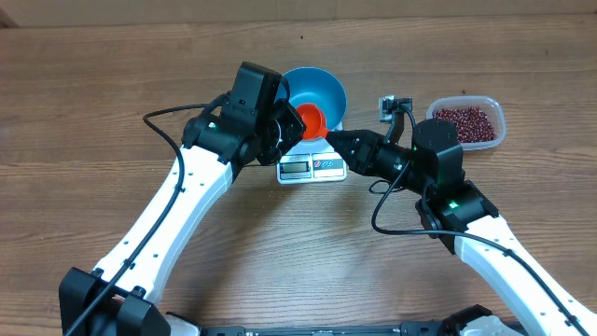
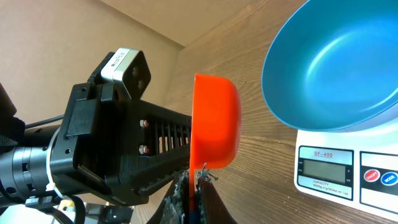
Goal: Scoop item into bowl and weigh 150g on scale
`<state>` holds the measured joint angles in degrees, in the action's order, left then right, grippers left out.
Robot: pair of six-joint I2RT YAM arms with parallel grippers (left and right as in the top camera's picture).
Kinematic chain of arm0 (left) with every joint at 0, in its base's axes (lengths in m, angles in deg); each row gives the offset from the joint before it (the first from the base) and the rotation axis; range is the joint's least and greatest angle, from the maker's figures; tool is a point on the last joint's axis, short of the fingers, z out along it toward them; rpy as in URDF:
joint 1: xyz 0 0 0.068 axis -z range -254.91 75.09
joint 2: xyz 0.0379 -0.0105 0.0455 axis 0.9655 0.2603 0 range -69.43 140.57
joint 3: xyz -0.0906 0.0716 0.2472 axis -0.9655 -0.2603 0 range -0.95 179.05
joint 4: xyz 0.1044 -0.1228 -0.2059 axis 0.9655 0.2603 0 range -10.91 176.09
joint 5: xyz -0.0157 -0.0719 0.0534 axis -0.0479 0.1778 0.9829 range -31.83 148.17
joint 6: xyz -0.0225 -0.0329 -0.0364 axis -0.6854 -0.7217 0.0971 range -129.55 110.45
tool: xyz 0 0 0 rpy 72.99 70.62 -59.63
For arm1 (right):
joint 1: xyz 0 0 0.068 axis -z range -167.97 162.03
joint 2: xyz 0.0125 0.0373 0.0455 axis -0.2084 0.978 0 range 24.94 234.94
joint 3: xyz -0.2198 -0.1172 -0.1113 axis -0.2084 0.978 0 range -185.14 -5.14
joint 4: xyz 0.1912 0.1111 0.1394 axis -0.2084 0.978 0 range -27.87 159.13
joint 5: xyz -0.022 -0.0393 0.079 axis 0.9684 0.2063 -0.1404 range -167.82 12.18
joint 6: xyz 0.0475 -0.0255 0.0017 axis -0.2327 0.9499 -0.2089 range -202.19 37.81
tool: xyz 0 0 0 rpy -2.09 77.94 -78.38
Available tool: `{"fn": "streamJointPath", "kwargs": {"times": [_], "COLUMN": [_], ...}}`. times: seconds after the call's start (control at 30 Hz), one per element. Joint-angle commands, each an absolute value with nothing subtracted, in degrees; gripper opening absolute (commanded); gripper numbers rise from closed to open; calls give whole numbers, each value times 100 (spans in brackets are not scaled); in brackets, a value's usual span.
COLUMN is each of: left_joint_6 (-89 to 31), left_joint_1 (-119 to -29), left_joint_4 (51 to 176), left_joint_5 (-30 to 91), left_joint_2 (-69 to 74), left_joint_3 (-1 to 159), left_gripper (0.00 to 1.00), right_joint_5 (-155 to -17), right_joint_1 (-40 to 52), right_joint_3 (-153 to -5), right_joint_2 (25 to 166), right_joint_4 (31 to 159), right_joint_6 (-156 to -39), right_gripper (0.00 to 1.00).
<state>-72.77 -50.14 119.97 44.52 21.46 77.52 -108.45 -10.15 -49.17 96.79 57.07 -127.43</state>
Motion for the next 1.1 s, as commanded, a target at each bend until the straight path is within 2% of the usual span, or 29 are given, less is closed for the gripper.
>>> {"fn": "streamJointPath", "kwargs": {"times": [0.0,0.03,0.1,0.17,0.2,0.27,0.3,0.5,0.57,0.63,0.87,1.07], "left_joint_6": [-7209,-7209,-7211,-7207,-7183,-6554,-5808,-4044,-3386,-2798,-1773,-1677], "left_joint_1": [-4970,-4970,-4972,-4983,-4987,-5049,-5129,-5512,-5551,-5536,-5497,-5505], "left_joint_4": [11979,11979,11977,11977,11973,11848,11728,11960,12104,12325,12565,12530], "left_joint_5": [4551,4551,4553,4566,4653,4953,5005,4643,4391,4310,4312,4330], "left_joint_2": [2159,2159,2159,2159,2159,2153,2151,2087,2030,1976,1888,1895], "left_joint_3": [7796,7796,7796,7796,7796,7798,7816,8334,8633,9046,9706,9757], "left_gripper": [8,17,46,60,63,58,60,59,56,56,64,66], "right_joint_5": [-10808,-10808,-10806,-10784,-10769,-10638,-10491,-10529,-10531,-10529,-10456,-10111], "right_joint_1": [-1043,-1043,-1041,-1041,-1041,-1036,-1034,-842,-667,-433,505,1339], "right_joint_3": [-4998,-4998,-4998,-4998,-4998,-4998,-4998,-5016,-5145,-5475,-6908,-7558], "right_joint_2": [9708,9708,9708,9708,9708,9708,9708,9594,9426,9209,8816,8766], "right_joint_4": [5679,5679,5690,5723,5762,5994,6175,6759,7270,8040,10313,11773], "right_joint_6": [-12736,-12738,-12736,-12736,-12736,-12682,-12644,-12225,-12085,-11823,-11132,-10262], "right_gripper": [4,4,4,4,4,4,4,4,4,4,4,4]}}
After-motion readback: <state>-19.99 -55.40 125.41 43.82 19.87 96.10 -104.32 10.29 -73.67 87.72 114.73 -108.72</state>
